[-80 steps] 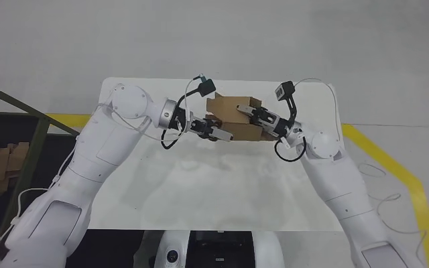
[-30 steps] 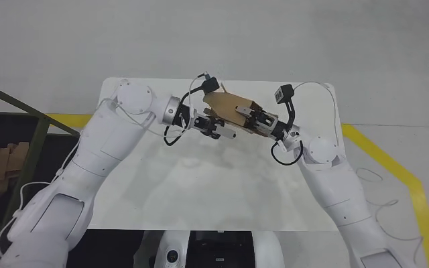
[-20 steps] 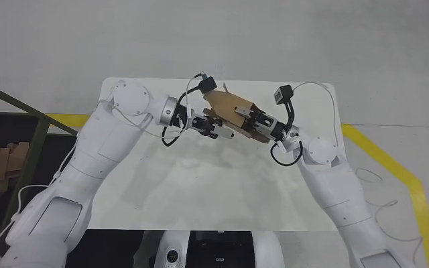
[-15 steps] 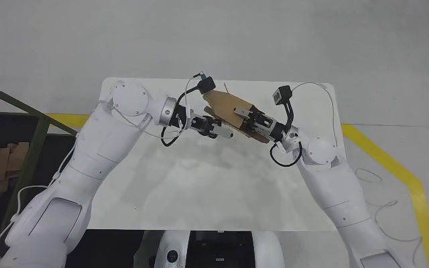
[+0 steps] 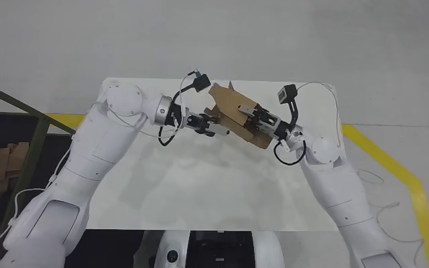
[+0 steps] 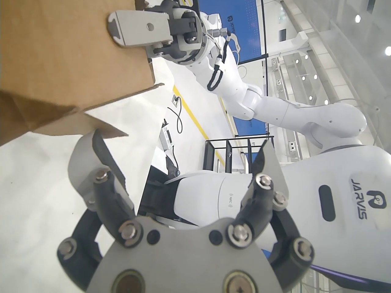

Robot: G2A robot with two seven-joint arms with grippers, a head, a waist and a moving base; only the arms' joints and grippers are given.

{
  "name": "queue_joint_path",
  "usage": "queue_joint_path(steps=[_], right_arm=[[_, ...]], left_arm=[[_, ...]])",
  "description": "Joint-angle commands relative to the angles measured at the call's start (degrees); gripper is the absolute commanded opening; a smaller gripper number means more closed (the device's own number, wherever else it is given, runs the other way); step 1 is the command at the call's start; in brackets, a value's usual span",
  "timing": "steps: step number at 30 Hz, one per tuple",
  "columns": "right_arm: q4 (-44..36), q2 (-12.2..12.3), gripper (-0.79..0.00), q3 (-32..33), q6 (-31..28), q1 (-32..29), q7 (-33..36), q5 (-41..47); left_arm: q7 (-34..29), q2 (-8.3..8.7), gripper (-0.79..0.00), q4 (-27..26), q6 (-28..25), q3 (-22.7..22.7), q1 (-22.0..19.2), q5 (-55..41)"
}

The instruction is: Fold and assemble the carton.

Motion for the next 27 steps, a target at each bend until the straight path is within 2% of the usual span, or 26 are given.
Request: queue_joint_path(steps=[1, 9, 15, 21, 26, 27], right_arm=[[0.18, 0.14, -0.785, 0.73, -0.06, -0.12, 0.68, 0.40], [0.33, 0.78, -0.785, 2.67, -0.37, -0.33, 7.10, 2.18], [0.08, 1.13, -0.785, 3.75, 0.47, -0.24, 11.06, 4.48], [0.86, 1.37, -0.785, 3.74, 3.69, 0.72, 16.46, 7.17], [1.68, 1.52, -0.785, 3.78, 6.38, 1.32, 18.23, 8.33], [1.84, 1.55, -0.785, 3.86, 6.50, 1.43, 18.42, 8.51]], left_arm=[[-0.04, 0.46, 0.000, -0.22, -0.12, -1.67, 0.92, -0.34], [1.22, 2.20, 0.000, -0.25, -0.13, -7.91, 4.77, 0.08], [3.47, 2.93, 0.000, -0.53, -1.94, -9.97, 6.78, 3.16], [8.38, 3.22, 0.000, -0.32, -10.24, -11.03, 8.25, 7.85], [10.78, 3.11, 0.000, -0.08, -19.40, -11.04, 9.12, 6.91], [10.91, 3.11, 0.000, 0.03, -19.80, -11.06, 9.20, 6.63]])
